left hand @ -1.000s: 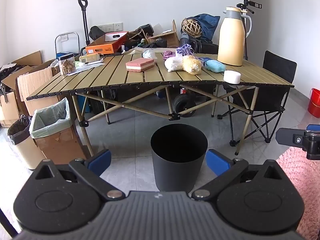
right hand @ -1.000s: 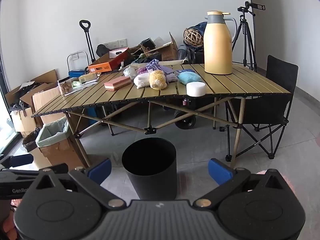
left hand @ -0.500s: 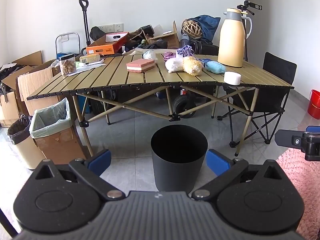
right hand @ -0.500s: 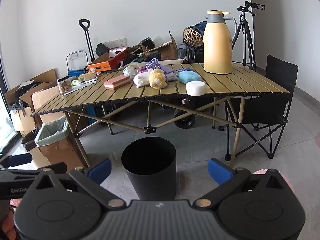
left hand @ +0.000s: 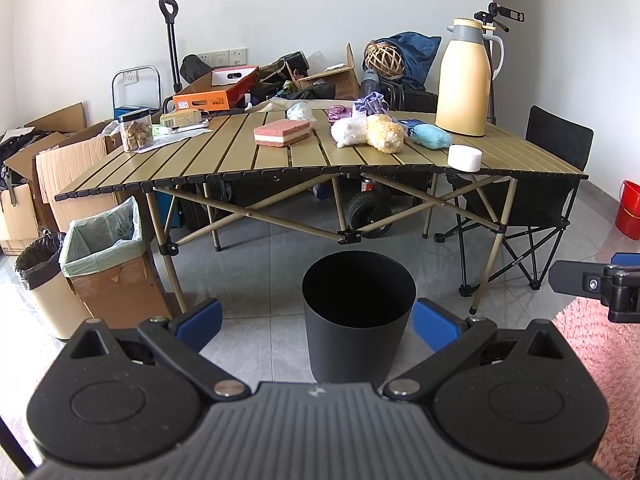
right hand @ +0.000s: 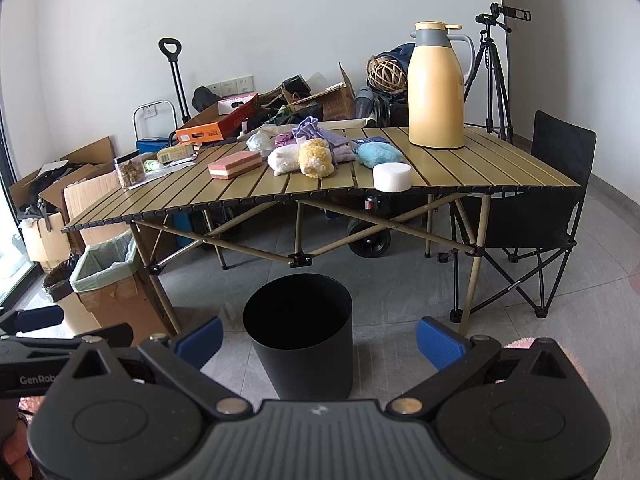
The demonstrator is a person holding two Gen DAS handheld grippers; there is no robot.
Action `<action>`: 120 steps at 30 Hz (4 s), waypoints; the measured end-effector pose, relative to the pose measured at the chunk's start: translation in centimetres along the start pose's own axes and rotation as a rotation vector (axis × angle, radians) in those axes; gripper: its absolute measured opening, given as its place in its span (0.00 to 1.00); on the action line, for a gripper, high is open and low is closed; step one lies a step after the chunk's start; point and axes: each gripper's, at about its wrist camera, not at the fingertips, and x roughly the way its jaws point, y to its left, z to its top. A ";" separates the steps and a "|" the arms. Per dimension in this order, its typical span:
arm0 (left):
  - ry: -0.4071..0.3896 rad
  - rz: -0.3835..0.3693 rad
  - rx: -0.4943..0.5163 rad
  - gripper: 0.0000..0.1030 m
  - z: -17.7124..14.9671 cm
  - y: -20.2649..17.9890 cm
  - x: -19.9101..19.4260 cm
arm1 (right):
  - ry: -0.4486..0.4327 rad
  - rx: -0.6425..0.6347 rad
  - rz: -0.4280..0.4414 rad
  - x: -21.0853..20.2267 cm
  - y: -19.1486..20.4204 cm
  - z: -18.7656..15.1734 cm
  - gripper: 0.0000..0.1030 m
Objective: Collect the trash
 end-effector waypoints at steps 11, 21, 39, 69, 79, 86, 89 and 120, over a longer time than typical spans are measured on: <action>-0.002 0.000 -0.001 1.00 0.0 0.0 0.0 | -0.001 -0.001 0.000 0.0 0.0 -0.1 1.00; -0.004 0.000 -0.001 1.00 0.0 0.0 0.0 | -0.001 -0.003 -0.001 0.0 0.1 -0.1 1.00; -0.008 -0.001 -0.002 1.00 0.0 0.0 0.0 | -0.003 -0.005 -0.002 0.0 0.1 -0.1 1.00; -0.021 0.013 -0.008 1.00 2.2 0.8 0.8 | -0.007 -0.023 -0.018 0.9 0.0 0.9 1.00; -0.013 0.015 0.014 1.00 2.9 0.6 3.0 | -0.002 -0.017 -0.033 2.9 -0.6 2.0 1.00; -0.018 0.016 0.030 1.00 3.1 0.2 4.5 | 0.004 -0.006 -0.040 4.6 -1.2 3.1 1.00; -0.015 0.016 0.032 1.00 3.4 0.1 5.4 | 0.009 -0.002 -0.041 5.5 -1.4 3.5 1.00; -0.011 -0.024 0.057 1.00 9.8 -1.8 15.2 | -0.024 0.024 -0.075 15.3 -4.1 9.7 1.00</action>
